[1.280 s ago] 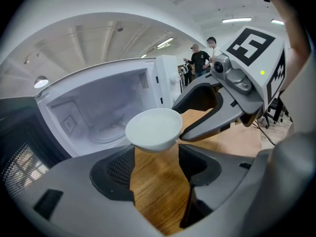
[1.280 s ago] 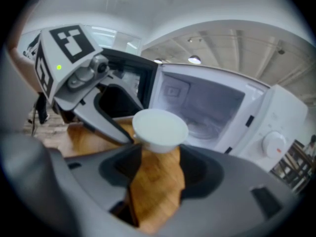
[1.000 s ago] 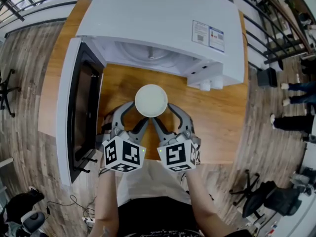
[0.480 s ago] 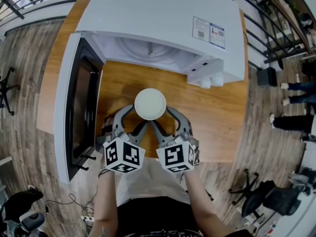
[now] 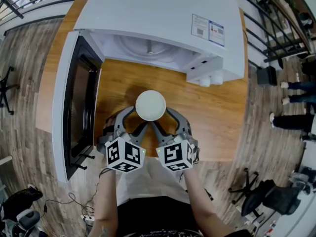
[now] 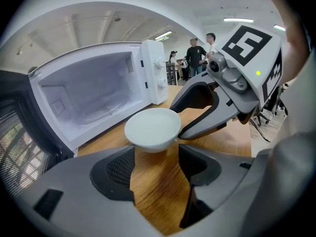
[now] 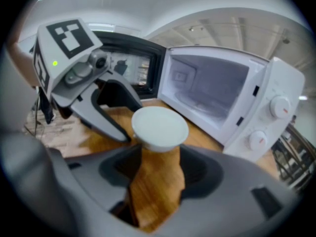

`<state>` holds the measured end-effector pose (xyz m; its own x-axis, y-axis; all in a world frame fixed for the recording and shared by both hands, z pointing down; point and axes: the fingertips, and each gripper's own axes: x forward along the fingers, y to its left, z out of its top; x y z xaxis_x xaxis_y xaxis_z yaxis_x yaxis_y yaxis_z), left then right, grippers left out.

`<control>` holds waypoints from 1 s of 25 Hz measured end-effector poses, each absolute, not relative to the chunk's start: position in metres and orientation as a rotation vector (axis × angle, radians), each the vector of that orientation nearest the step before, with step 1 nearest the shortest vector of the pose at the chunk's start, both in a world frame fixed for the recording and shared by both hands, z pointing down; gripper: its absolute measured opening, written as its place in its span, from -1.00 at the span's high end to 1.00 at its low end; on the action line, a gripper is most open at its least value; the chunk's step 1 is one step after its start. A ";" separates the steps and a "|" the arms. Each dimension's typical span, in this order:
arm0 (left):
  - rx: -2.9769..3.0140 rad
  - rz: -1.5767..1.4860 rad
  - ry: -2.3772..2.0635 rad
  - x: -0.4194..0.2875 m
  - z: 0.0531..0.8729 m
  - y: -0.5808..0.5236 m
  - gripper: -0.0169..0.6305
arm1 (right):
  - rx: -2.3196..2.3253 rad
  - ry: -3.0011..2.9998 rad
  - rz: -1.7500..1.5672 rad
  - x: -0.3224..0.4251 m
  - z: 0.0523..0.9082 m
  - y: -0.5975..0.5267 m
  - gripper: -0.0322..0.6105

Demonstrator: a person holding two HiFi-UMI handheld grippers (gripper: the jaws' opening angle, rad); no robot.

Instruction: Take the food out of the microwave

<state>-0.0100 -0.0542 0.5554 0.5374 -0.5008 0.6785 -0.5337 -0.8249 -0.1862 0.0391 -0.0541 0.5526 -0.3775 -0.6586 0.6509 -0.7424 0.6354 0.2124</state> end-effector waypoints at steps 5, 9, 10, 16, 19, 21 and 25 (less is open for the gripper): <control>2.704 1.187 -0.900 -0.011 0.564 -0.051 0.02 | 1.074 -2.122 0.161 0.038 0.559 -0.050 0.11; 2.696 1.197 -0.892 -0.013 0.568 -0.049 0.02 | 1.063 -2.116 0.174 0.036 0.562 -0.047 0.11; 2.694 1.199 -0.890 -0.014 0.569 -0.048 0.02 | 1.061 -2.115 0.177 0.035 0.562 -0.047 0.11; 2.690 1.213 -0.877 -0.016 0.573 -0.046 0.02 | 1.055 -2.115 0.184 0.034 0.567 -0.046 0.11; 2.690 1.225 -0.866 -0.016 0.575 -0.045 0.02 | 1.050 -2.108 0.190 0.034 0.570 -0.045 0.11; 2.690 1.232 -0.861 -0.016 0.577 -0.044 0.02 | 1.046 -2.106 0.193 0.034 0.572 -0.044 0.11; 2.690 1.223 -0.857 -0.016 0.577 -0.043 0.02 | 1.042 -2.100 0.192 0.035 0.574 -0.044 0.10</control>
<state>-0.0158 -0.0434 0.5774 0.5291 -0.4610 0.7124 -0.5125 -0.8427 -0.1647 0.0351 -0.0437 0.5740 -0.3696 -0.6161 0.6956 -0.7322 0.6540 0.1901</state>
